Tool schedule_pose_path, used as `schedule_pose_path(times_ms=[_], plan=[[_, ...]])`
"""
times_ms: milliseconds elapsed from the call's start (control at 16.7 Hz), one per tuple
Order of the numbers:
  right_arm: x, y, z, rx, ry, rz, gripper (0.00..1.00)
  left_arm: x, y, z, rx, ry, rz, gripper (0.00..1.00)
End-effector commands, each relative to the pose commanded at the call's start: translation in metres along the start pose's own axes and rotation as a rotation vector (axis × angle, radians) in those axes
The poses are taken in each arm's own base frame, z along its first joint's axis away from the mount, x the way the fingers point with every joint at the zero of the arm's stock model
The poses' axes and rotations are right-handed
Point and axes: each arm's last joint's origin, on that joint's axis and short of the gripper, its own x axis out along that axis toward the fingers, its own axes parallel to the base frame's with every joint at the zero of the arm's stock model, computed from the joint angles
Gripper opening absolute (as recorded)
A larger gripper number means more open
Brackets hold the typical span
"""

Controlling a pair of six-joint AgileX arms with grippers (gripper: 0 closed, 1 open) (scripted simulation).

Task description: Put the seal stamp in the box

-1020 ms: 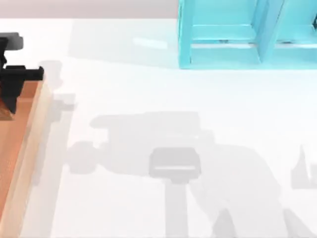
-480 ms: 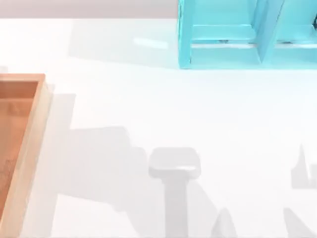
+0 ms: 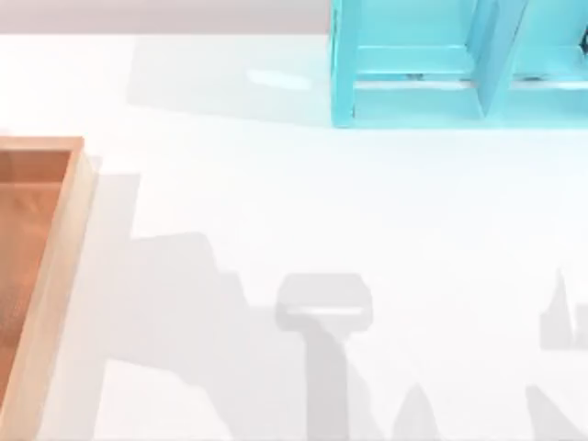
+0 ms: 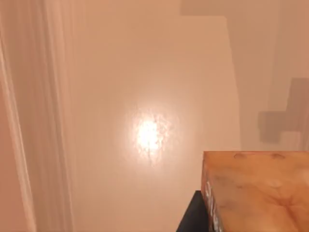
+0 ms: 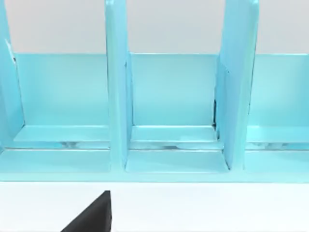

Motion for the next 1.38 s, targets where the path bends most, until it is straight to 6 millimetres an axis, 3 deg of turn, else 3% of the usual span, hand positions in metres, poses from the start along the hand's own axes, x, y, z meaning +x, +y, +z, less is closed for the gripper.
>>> schedule_pose_path(times_ms=[300, 540, 1320, 1380], plan=[[0.000, 0.000, 0.000, 0.000, 0.000, 0.000, 1.00, 0.036, 0.000, -0.002, -0.001, -0.003, 0.000, 0.00], [0.000, 0.000, 0.000, 0.000, 0.000, 0.000, 1.00, 0.037, 0.000, -0.002, 0.000, -0.001, -0.001, 0.00], [0.000, 0.000, 0.000, 0.000, 0.000, 0.000, 1.00, 0.037, 0.000, -0.002, 0.000, -0.001, -0.001, 0.98], [0.000, 0.000, 0.000, 0.000, 0.000, 0.000, 1.00, 0.037, 0.000, -0.002, 0.000, -0.001, -0.001, 1.00]])
